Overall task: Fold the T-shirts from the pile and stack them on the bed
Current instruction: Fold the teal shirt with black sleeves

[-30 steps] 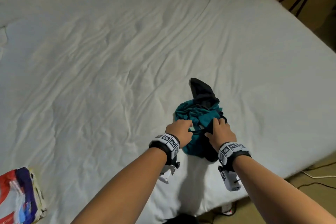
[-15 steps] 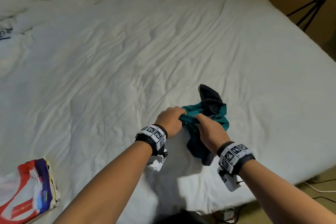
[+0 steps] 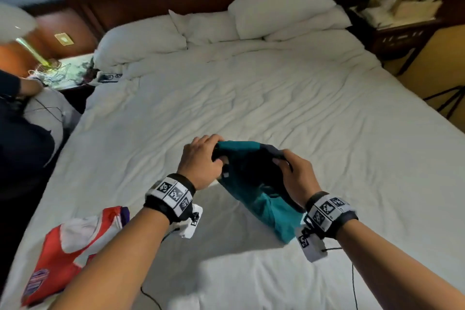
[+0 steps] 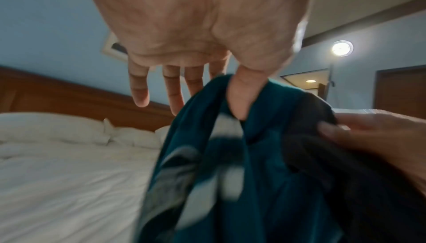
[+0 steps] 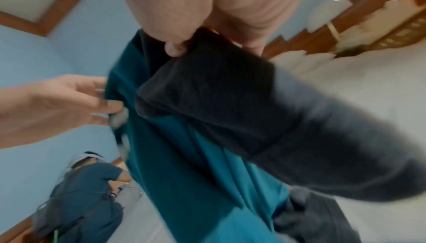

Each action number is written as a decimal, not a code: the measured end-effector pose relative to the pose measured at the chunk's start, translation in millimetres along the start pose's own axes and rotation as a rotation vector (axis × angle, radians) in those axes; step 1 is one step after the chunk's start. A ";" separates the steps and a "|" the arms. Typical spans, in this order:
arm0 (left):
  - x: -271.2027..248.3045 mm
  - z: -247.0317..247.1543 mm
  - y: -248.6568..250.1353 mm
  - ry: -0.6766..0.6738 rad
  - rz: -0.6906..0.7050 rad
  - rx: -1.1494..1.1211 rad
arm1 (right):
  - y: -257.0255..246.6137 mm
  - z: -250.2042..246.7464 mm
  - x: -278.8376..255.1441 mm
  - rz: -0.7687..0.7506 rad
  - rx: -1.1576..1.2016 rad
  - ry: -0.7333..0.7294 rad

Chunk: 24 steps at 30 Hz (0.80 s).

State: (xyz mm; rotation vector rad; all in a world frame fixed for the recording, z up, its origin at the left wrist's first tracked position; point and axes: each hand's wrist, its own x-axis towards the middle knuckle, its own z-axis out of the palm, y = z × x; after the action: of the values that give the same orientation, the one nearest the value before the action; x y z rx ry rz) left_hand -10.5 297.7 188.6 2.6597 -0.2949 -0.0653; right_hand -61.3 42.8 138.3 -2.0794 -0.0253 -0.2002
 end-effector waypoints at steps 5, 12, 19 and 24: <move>-22.8 -16.2 15.2 -0.105 0.159 -0.389 | -78.9 22.5 9.0 -0.168 0.083 -0.122; -30.8 -71.5 22.2 0.017 0.138 -0.808 | -56.6 30.8 -28.1 -0.042 -0.142 -0.198; -8.4 -125.6 -7.6 0.436 -0.129 -0.809 | -70.6 48.6 -38.7 0.132 0.387 -0.017; -6.5 -140.6 27.5 0.379 -0.010 -0.784 | -75.5 86.0 -56.2 0.111 0.110 -0.183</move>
State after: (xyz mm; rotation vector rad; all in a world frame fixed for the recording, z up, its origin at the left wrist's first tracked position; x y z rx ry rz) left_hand -8.9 337.1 326.5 1.8442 -0.0953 0.2650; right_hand -112.9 158.5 153.5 -1.9766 -0.0312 0.0584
